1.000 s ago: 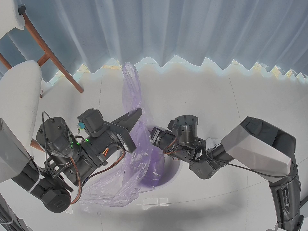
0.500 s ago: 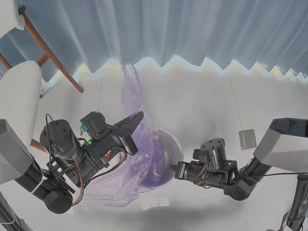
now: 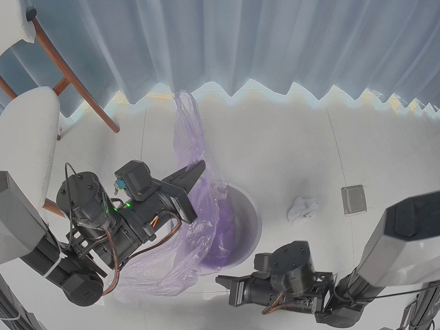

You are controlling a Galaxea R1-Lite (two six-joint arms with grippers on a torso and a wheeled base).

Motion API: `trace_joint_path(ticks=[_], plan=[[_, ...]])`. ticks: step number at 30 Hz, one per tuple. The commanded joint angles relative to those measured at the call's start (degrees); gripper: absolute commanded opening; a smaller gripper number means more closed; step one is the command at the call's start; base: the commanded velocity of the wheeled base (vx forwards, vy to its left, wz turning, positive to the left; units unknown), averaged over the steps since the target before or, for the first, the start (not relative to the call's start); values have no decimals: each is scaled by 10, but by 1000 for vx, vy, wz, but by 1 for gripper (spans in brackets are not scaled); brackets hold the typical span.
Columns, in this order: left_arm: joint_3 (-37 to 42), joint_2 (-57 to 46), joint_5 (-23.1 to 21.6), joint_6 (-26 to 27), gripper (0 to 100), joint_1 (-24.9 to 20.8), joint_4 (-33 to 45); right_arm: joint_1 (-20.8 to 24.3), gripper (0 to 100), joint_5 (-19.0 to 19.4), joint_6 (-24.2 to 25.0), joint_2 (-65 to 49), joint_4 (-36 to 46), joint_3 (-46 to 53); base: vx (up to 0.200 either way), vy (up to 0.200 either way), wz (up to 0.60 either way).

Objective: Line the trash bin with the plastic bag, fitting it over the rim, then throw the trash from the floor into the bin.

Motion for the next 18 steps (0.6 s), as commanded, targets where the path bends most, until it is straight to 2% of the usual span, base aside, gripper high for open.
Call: trace_joint_path(ticks=[1,6,8,12,16,18], plan=[[0,-4,1,0,0,1,0,58,0,-10,7,68,-33,-12,0,0,0],[0,-6,1,0,0,1,0,75,0,-22,9,113,-57,-43,0,0,0],[0,-5,1,0,0,1,0,87,0,-47,5,155,-114,-70,0,0,0],[-1,-6,1,0,0,1,0,95,0,-50,9,190,-179,-95,0,0,0],[-1,-6,1,0,0,1,0,89,0,-50,10,202,-209,-120,0,0,0],[-1,-6,1,0,0,1,0,65,0,-55,7,200,-215,-137,0,0,0]])
